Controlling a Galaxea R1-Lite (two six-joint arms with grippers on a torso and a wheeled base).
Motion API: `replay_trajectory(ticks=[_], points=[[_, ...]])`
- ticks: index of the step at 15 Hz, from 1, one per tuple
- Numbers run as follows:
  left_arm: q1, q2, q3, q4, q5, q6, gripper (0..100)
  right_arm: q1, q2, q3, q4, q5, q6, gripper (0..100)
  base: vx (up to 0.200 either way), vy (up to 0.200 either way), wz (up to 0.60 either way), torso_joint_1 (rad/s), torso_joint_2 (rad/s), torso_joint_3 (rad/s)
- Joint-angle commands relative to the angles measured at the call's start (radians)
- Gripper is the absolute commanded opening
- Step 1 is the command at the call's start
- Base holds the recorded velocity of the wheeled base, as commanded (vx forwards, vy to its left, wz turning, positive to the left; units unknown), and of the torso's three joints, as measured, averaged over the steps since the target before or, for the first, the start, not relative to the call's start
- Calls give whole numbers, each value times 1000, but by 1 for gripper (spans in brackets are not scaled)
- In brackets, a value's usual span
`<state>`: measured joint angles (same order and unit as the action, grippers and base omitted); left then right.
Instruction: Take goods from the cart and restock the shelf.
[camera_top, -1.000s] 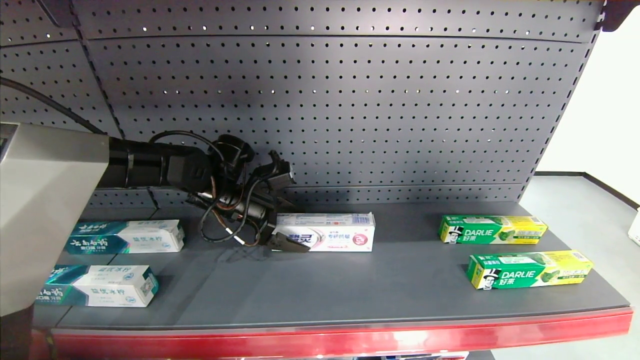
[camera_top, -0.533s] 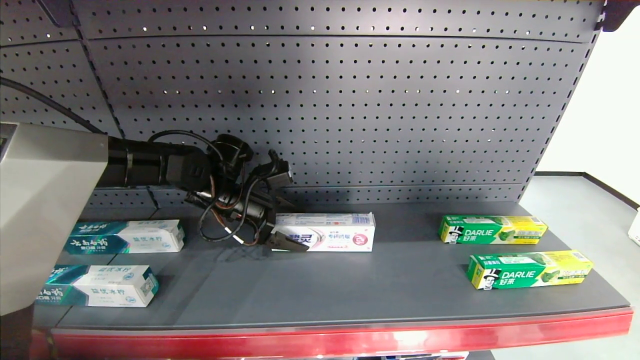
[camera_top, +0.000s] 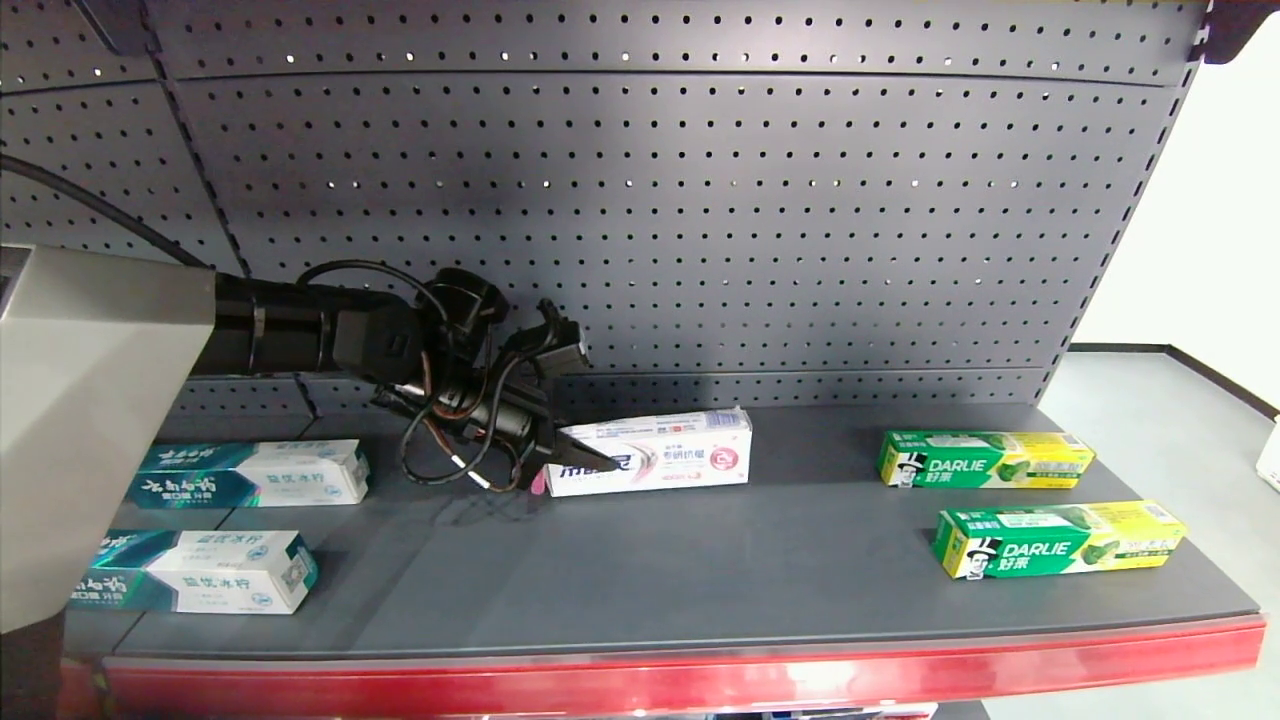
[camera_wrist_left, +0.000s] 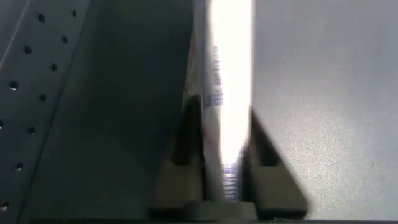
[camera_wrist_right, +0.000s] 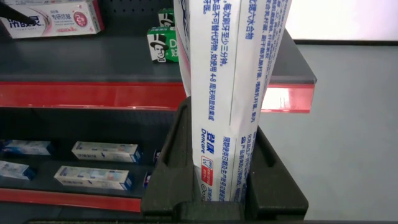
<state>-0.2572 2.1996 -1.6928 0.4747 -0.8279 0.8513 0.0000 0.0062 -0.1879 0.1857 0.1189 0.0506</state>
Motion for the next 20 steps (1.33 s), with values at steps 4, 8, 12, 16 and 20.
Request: replay_trajectory(ticks=[4, 8, 12, 16, 20], points=[[-2, -3, 8, 4, -2, 0, 0, 0, 0, -1, 0, 1, 0, 0, 0, 0, 0, 0, 0, 0], [-17, -57, 77, 1, -7, 5, 0, 0, 0, -2, -15, -1, 0, 0, 0, 0, 0, 0, 0, 0], [-25, -133, 156, -7, -7, 9, 0, 0, 0, -7, -15, -1, 0, 0, 0, 0, 0, 0, 0, 0], [-33, -225, 286, -41, -5, 18, 0, 0, 0, -7, -15, 1, 2, 0, 0, 0, 0, 0, 0, 0], [-60, -291, 393, -77, -5, 18, 0, 0, 0, -12, -15, 1, 2, 0, 0, 0, 0, 0, 0, 0]])
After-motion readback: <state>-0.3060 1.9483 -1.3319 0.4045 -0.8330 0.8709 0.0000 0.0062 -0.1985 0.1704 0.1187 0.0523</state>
